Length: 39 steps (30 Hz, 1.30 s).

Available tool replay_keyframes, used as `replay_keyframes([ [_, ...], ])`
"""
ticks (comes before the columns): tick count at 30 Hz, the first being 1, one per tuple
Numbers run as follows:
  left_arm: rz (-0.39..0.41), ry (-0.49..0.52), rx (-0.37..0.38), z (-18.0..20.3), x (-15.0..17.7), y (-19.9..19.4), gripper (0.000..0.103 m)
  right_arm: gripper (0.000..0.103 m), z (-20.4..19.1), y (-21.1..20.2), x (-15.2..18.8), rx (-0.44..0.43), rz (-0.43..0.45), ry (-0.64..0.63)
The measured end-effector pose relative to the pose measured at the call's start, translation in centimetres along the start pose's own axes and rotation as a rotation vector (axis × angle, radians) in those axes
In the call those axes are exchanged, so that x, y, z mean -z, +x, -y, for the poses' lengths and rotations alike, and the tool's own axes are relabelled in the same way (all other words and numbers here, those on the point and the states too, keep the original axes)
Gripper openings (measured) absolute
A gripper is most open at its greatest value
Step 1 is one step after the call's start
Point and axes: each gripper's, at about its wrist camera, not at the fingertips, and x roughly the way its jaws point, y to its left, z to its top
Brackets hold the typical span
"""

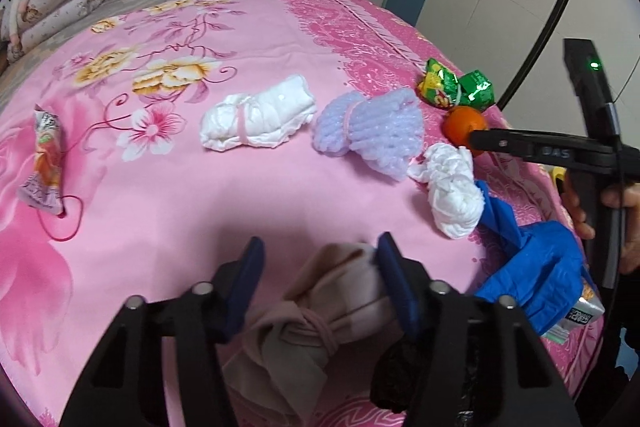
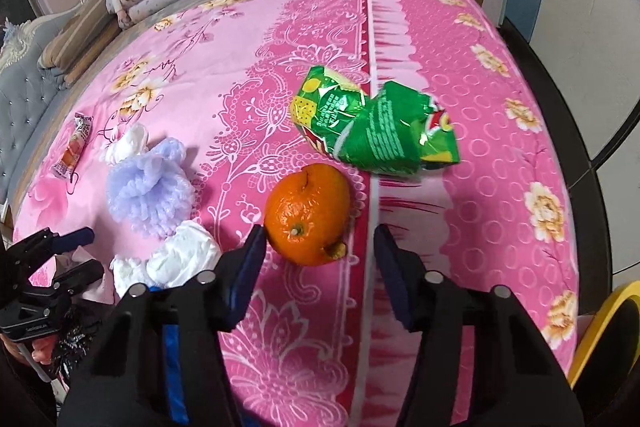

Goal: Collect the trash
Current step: 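Grasp the orange with the right tool while the left tool grasps the beige sock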

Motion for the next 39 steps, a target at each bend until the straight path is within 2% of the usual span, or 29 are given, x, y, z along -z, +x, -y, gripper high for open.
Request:
replay_keyframes([
  [2, 0.005, 0.011, 0.014, 0.2, 0.0, 0.1, 0.043, 0.038, -0.4, 0.4, -0.1, -0.023, -0.003, -0.009],
  [7, 0.007, 0.048, 0.028, 0.9, 0.2, 0.3, 0.029, 0.034, -0.8, 0.7, -0.3, -0.006, 0.009, -0.031],
  [12, -0.003, 0.106, 0.039, 2.0, 0.4, 0.1, 0.026, 0.027, -0.7, 0.4, -0.1, 0.004, 0.015, -0.030],
  [14, -0.004, 0.104, 0.048, 2.0, 0.4, -0.1, 0.021, 0.025, -0.7, 0.1, -0.1, 0.010, 0.023, -0.031],
  [16, -0.001, 0.097, 0.054, 2.0, 0.4, -0.3, 0.013, 0.023, -0.8, -0.3, 0.0, 0.015, 0.031, -0.038],
  [19, 0.008, 0.097, 0.044, 2.0, 0.4, -0.8, 0.007, 0.020, -0.8, -1.0, 0.3, 0.013, 0.046, -0.042],
  [27, 0.037, 0.027, 0.034, 0.7, 0.3, -2.7, 0.004, 0.019, -0.4, -3.9, 0.7, 0.001, 0.087, -0.035],
  [39, 0.121, -0.047, -0.016, 0.3, 0.0, -8.3, 0.004, 0.019, 0.4, -10.8, 2.9, -0.030, 0.164, -0.015],
])
